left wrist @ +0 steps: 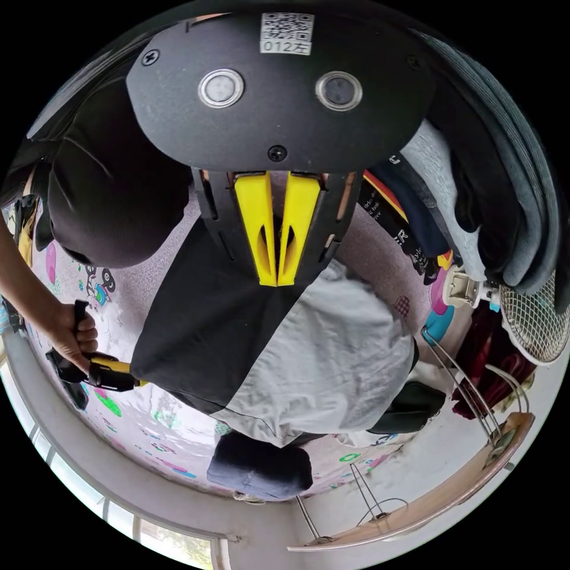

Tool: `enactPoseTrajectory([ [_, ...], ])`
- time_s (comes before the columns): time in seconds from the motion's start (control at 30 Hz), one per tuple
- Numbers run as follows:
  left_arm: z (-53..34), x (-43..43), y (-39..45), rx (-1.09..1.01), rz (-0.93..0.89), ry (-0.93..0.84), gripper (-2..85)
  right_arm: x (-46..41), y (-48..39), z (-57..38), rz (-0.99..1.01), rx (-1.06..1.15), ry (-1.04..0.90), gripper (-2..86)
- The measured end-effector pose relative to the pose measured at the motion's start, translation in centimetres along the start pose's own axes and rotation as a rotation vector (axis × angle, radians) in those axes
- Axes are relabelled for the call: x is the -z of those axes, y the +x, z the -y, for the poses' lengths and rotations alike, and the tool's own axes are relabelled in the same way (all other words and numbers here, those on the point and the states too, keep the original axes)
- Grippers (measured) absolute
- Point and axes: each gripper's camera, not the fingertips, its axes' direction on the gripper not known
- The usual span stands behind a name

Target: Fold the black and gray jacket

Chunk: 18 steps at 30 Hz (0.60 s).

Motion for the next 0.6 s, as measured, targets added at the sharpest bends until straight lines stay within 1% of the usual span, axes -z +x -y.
enactPoseTrajectory([
  [0.1,-1.1,0.0,0.0,0.029,-0.021,0.017,0.8,3.2,-0.7,-1.5,0.032,-0.008,0.082,6.7],
  [0.13,-1.2,0.1,0.2,0.026,-0.016,0.015,0.8,4.4,-0.8,-2.2,0.045,0.001,0.092,10.6],
  [0.17,-1.5,0.5,0.7,0.008,-0.01,0.027,0.8,5.0,-0.7,-2.7,0.055,0.01,0.078,14.6],
  [0.23,-2.1,1.2,1.8,-0.027,0.002,0.068,0.8,5.0,-0.6,-3.4,0.066,0.038,0.029,17.5],
  [0.3,-2.9,1.4,2.9,-0.055,0.02,0.102,0.8,4.5,-0.2,-3.9,0.08,0.059,-0.003,18.1],
  [0.43,-4.0,-0.6,3.0,-0.037,-0.008,0.042,0.8,1.8,0.4,-4.3,0.098,0.077,-0.048,16.2],
  [0.5,-5.0,-1.2,3.3,-0.046,0.009,0.068,0.9,0.9,0.5,-4.4,0.12,0.086,-0.05,12.8],
  [0.57,-5.4,-1.9,3.4,-0.045,0.009,0.07,0.9,1.5,1.6,-5.0,0.147,0.052,0.005,5.6],
  [0.6,-5.5,-2.5,3.2,-0.028,-0.009,0.068,0.8,1.6,2.2,-5.2,0.156,0.03,0.016,3.8],
])
